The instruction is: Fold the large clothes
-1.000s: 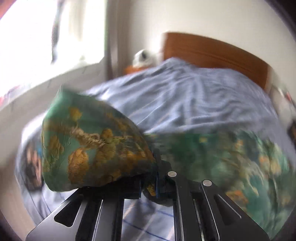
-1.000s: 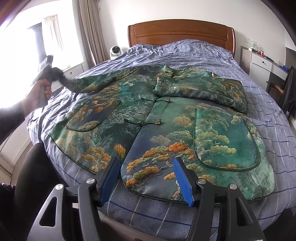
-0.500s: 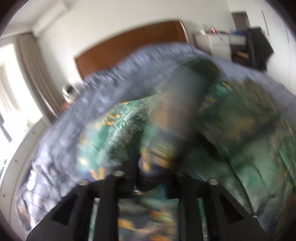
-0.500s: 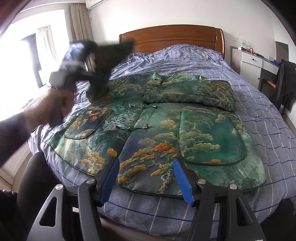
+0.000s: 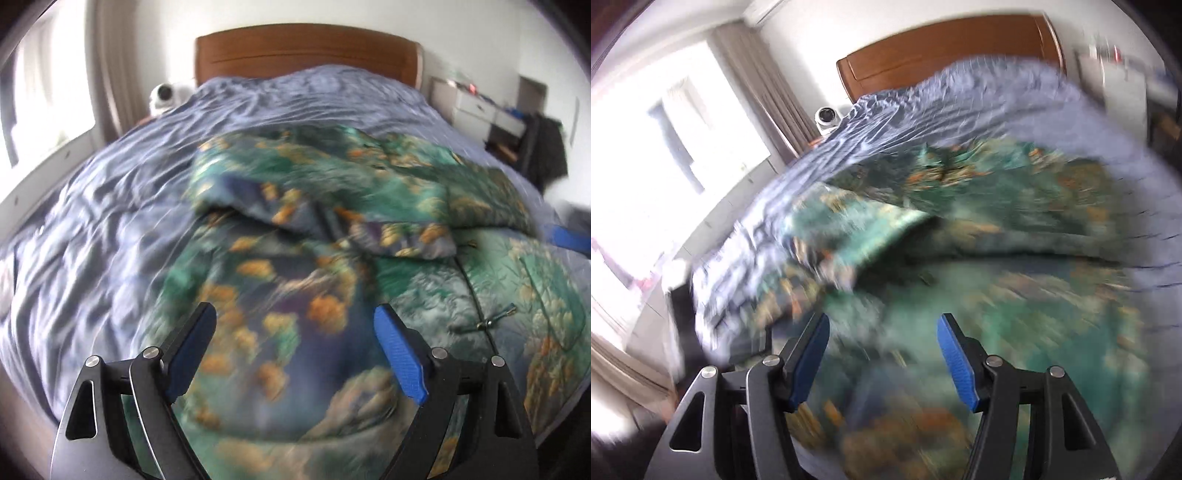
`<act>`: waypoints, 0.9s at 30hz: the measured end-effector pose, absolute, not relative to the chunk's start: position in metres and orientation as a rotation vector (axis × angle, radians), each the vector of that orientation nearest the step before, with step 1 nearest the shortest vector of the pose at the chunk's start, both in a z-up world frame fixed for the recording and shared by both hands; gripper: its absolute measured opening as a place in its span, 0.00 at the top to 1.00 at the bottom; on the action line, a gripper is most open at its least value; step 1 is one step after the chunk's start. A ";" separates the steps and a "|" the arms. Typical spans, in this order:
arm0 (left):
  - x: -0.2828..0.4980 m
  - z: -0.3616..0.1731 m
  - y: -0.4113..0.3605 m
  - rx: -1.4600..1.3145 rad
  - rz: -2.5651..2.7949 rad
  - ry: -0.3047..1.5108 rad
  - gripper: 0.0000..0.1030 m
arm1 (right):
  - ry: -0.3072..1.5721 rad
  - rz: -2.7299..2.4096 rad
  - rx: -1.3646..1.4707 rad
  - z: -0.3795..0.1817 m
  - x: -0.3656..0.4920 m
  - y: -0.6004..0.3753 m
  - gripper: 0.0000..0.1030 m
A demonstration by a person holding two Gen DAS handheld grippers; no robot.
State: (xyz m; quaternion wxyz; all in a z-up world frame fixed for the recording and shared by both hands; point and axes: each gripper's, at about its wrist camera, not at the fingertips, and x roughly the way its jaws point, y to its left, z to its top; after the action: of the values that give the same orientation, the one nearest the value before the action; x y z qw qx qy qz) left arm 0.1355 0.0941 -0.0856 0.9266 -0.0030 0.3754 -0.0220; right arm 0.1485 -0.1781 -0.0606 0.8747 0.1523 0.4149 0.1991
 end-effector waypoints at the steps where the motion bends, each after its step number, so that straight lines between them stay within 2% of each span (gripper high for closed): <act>1: 0.132 -0.088 0.099 -0.029 -0.037 0.771 0.14 | 0.909 0.452 0.395 -0.071 0.177 -0.173 0.40; 5: 0.118 -0.097 0.106 -0.056 -0.025 0.759 0.14 | 1.062 0.424 0.569 -0.118 0.250 -0.155 0.40; 8: 0.109 -0.104 0.113 -0.061 -0.016 0.752 0.14 | 1.111 0.399 0.614 -0.141 0.268 -0.140 0.39; 9: 0.106 -0.105 0.114 -0.066 -0.016 0.752 0.14 | 1.113 0.386 0.608 -0.143 0.269 -0.136 0.42; 10: 0.103 -0.106 0.115 -0.070 -0.019 0.753 0.14 | 1.109 0.373 0.583 -0.142 0.268 -0.133 0.51; 11: 0.102 -0.105 0.115 -0.074 -0.021 0.755 0.14 | 1.109 0.362 0.540 -0.138 0.267 -0.128 0.80; 12: 0.099 -0.104 0.117 -0.079 -0.023 0.753 0.14 | 1.101 0.353 0.503 -0.131 0.265 -0.125 0.87; 17: 0.101 -0.094 0.119 -0.122 -0.059 0.730 0.14 | 0.863 0.341 0.272 -0.050 0.285 -0.116 0.88; 20: 0.102 -0.088 0.117 -0.125 -0.070 0.713 0.14 | 0.803 0.329 0.195 -0.025 0.323 -0.116 0.88; 24: 0.103 -0.088 0.114 -0.129 -0.086 0.717 0.14 | 0.798 0.303 0.101 -0.035 0.376 -0.112 0.88; 27: 0.104 -0.093 0.113 -0.120 -0.091 0.740 0.14 | 0.871 0.239 0.069 -0.076 0.407 -0.118 0.88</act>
State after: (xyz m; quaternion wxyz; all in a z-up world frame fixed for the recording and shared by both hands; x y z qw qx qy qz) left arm 0.1043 0.1126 -0.0925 0.9295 -0.0584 0.3614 -0.0446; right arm 0.4071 -0.1179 -0.0759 0.8992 0.0331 0.4207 0.1154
